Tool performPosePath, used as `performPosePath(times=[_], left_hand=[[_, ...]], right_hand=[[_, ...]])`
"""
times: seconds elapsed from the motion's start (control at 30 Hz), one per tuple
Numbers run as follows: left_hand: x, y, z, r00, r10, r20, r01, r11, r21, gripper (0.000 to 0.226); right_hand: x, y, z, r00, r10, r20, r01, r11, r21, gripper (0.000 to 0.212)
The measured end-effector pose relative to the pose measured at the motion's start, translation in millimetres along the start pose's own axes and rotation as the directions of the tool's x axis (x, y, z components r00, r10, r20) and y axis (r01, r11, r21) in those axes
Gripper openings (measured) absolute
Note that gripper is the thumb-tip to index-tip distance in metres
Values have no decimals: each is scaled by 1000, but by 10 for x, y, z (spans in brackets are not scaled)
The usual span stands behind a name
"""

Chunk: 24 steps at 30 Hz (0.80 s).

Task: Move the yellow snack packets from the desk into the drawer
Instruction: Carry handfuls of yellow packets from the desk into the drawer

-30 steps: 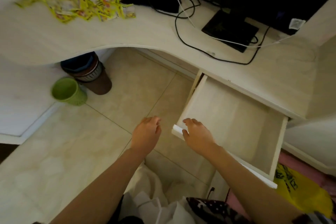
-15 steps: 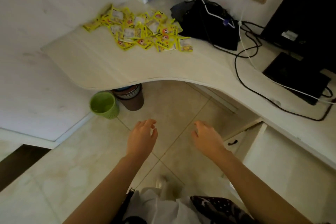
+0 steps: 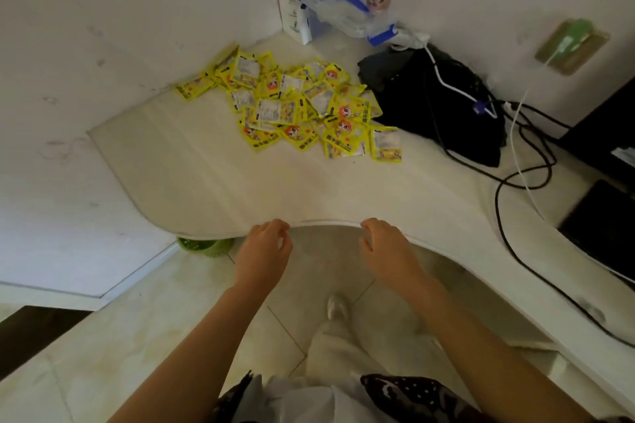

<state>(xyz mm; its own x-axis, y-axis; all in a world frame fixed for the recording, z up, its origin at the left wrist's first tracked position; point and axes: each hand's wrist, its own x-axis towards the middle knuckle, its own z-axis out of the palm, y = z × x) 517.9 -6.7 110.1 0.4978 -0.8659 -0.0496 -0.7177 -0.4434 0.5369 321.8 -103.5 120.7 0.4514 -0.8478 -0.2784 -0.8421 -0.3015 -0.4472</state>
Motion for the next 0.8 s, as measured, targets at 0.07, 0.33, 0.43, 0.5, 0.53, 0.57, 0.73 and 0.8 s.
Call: performPosePath(times=[0.07,0.33,0.43,0.5,0.53,0.57,0.73,0.8], left_hand=[[290,47,16,1000,-19,11,19,1000,-11,22],[1329,192,122,995,-94,34,93,995,25,23],[1700,206,88,995,-74,66,70,996,60,25],[1976,178,52,994,-59,92,51,995,86,27],[2118,153,36,993,-51,105,40,994,103,27],[2256,124,21,992,-41,117,26,992,120,27],[2938,-13,-73,982,37,187,-75,977,201,29],[3178,-70,-110,973,64,222,-118,965,236,31]], right_hand=[[311,-25,-111,1000,-27,6,27,999,-22,36],[1472,-157,-495,992,-109,59,115,988,-99,38],[1833,-211,-533,990,-113,84,122,986,-113,38],[2067,-239,-545,989,-121,84,132,982,-138,37],[2178,-252,-547,989,-126,81,137,979,-151,36],[2289,-260,-543,989,-125,79,137,978,-158,37],[2781,-288,-491,984,-128,124,162,933,-322,47],[2918,-275,-482,966,-181,187,248,860,-447,62]])
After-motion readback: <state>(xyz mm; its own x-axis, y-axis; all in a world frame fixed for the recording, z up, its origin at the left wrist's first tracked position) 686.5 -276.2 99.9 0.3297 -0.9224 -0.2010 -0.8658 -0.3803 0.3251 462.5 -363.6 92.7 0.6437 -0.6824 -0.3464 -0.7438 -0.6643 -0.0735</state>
